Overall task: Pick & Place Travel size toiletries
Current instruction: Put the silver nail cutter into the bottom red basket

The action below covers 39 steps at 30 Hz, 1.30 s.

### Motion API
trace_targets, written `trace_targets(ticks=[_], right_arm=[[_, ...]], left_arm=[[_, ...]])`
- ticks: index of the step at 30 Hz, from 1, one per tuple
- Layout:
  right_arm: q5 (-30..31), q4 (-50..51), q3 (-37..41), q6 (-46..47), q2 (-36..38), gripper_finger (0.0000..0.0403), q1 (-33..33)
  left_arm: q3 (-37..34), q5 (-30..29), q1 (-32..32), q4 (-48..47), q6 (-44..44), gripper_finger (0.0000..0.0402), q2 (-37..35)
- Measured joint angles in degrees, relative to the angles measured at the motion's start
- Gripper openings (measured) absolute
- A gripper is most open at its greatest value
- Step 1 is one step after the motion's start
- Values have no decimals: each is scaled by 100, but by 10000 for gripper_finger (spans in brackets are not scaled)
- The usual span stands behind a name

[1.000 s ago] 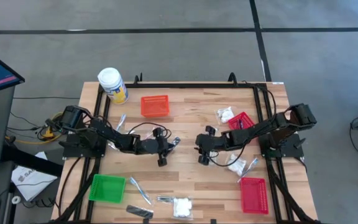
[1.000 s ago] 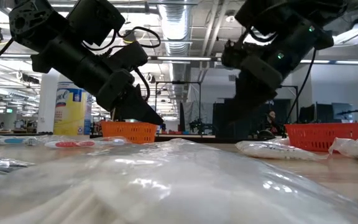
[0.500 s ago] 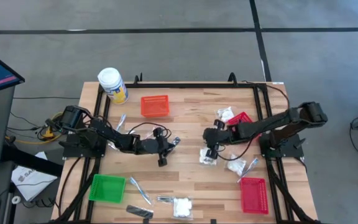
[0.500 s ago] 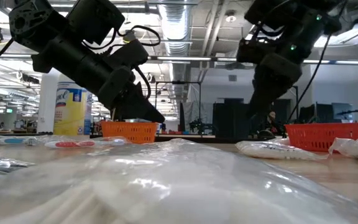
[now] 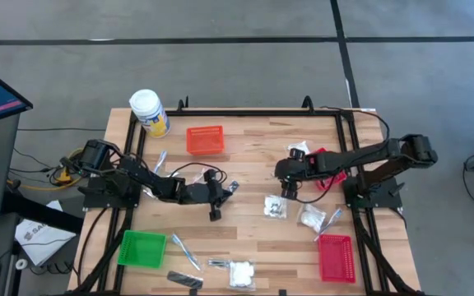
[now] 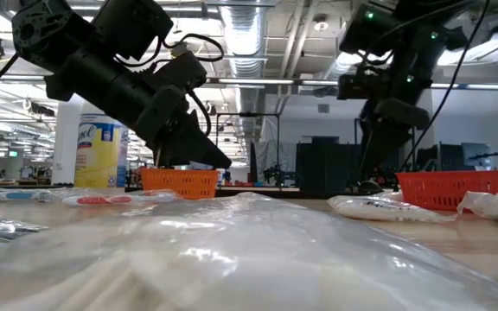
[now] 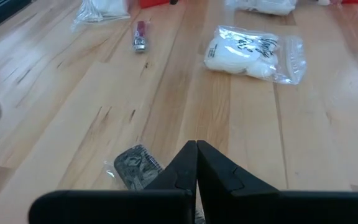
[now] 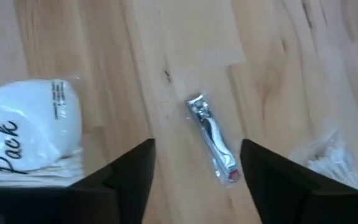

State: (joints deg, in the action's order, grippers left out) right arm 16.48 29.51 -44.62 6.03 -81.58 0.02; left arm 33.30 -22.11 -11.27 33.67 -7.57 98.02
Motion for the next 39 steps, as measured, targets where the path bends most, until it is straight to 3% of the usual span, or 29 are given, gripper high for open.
trace_targets(ticks=[6, 13, 20, 39], right_arm=[[-56, -147, 0, -140, -328, 270, -354], [-335, -114, -65, 8, -691, 270, -589], [-333, -513, -74, -504, -691, 270, -611], [-619, -557, -74, -344, -691, 270, -841]], left_arm=[[0, 14, 0, 32, 0, 3, 0], [2, 149, -2, 35, 0, 3, 0], [4, 149, -1, 46, 8, 3, 0], [4, 253, -2, 63, 9, 3, 2]])
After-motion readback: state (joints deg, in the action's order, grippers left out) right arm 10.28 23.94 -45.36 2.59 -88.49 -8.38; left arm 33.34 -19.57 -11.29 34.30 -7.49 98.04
